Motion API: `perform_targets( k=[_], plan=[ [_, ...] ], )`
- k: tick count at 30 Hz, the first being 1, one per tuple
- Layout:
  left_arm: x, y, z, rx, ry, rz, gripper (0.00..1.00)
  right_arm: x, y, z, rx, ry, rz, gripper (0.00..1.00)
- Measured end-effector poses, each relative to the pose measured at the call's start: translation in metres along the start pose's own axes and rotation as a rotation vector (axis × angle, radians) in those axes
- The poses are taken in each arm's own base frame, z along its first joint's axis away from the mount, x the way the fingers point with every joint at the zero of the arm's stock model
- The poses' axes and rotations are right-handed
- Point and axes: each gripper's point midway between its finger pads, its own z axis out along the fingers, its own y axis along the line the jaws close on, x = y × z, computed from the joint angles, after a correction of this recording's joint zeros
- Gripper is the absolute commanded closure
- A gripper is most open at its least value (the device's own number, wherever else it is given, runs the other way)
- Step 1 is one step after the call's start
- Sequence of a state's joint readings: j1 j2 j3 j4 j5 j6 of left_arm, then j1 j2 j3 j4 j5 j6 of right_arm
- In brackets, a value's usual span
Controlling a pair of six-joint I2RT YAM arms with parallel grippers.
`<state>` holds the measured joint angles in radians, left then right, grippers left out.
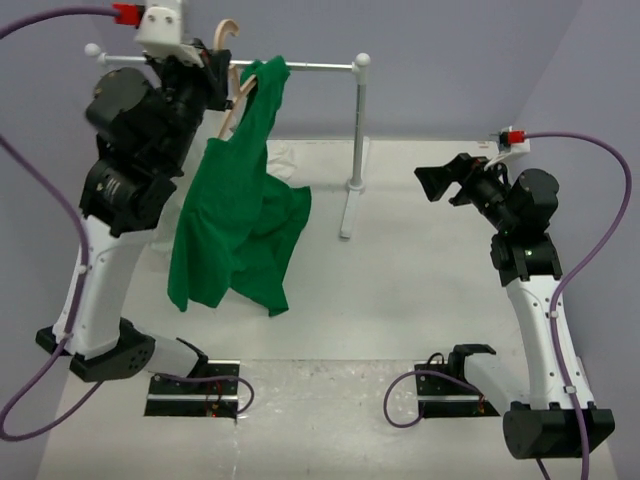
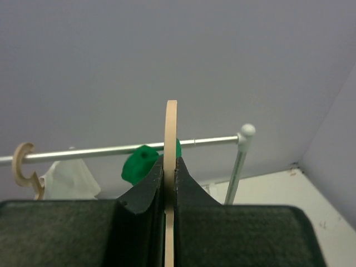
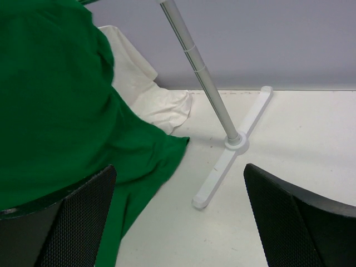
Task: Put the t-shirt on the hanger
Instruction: Place the hanger at the clothesline.
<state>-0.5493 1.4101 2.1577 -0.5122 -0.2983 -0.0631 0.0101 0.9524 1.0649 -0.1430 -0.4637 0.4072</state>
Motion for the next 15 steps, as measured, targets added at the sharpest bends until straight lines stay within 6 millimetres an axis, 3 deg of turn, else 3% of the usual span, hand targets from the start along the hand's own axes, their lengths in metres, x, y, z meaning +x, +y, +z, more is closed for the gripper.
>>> perform_targets(
  k=[4, 8, 11, 15],
  plan=[
    [0.079, 0.014, 0.039, -0.004, 0.185, 0.026, 1.00, 0.001, 0.001, -0.001, -0.003, 0.002, 0.001, 0.01],
    [0.144, 0.039, 0.053, -0.042, 0.333, 0.023, 1.00, 0.005, 0.002, -0.001, -0.019, 0.013, 0.005, 0.01],
    [0.159, 0.045, 0.058, -0.051, 0.351, 0.012, 1.00, 0.007, 0.004, 0.001, -0.035, 0.020, 0.010, 0.01],
    [0.151, 0.042, 0.072, -0.039, 0.289, -0.005, 1.00, 0.014, 0.003, 0.005, -0.049, 0.036, 0.024, 0.01]
  ],
)
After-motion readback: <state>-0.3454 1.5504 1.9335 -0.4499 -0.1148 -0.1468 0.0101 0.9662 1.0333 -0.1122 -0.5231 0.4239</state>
